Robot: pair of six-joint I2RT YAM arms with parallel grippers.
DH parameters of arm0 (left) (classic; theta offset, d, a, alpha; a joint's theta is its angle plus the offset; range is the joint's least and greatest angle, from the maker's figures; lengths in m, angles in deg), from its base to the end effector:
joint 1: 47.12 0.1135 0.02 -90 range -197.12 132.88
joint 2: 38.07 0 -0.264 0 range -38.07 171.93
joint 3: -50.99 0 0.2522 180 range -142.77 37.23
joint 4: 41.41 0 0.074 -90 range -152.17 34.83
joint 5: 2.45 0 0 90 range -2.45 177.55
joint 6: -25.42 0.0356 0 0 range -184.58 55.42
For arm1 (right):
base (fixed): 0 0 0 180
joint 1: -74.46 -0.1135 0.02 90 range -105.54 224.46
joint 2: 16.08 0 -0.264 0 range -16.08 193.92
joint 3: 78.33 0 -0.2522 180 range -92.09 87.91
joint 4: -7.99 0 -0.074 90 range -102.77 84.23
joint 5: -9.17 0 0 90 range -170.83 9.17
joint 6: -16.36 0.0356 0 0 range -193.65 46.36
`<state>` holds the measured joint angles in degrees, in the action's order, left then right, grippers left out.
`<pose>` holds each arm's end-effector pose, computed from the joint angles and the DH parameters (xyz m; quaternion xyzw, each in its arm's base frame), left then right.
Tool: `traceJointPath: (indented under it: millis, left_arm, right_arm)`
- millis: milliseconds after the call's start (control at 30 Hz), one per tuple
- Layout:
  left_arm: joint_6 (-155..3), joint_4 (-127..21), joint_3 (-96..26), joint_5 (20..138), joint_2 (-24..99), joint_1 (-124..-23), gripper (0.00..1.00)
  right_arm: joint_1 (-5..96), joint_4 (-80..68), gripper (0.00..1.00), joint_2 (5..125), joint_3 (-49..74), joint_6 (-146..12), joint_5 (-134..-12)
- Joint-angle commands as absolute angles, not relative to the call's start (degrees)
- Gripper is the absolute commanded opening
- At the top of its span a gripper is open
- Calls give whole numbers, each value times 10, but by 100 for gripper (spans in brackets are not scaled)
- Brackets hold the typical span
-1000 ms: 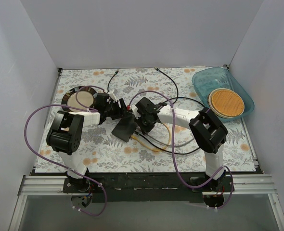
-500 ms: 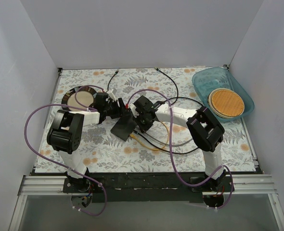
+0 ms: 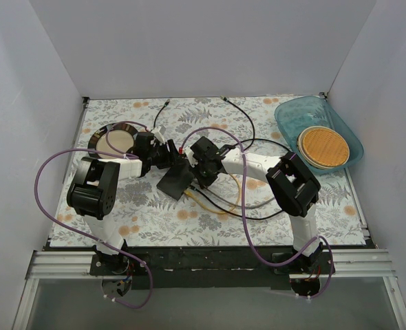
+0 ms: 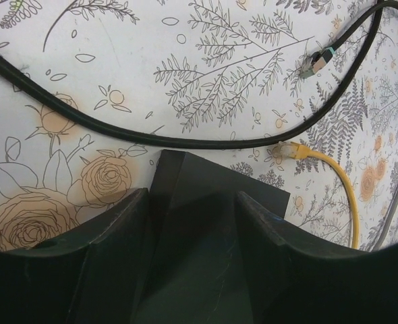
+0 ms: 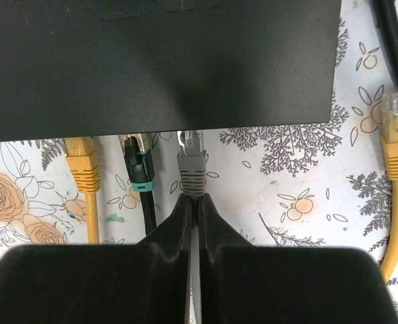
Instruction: Insert the plug into the switch port
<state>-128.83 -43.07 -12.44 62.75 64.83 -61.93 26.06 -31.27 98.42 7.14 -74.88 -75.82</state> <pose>0.3381 -0.1048 0.1406 -0.2912 0.8449 -0.4079 0.1872 0.2782 0.3180 0.1735 -0.4149 0.8694 0.1446 0.2261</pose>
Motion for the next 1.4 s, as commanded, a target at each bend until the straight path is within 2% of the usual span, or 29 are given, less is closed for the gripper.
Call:
traceJointPath:
  millis: [0,933,1367]
  left_arm:
    - [-1291,-440,-138,583,647,-629,50]
    - [-1307,-423,-125,571,643,-629,44]
    - [-1303,-454,-135,546,690,-629,41]
  right_arm:
    - [260,-185,1,973,61,-741,-763]
    - [265,-42,1,990,79,-678,-771]
    - [265,22,1,975,99,-653,-781]
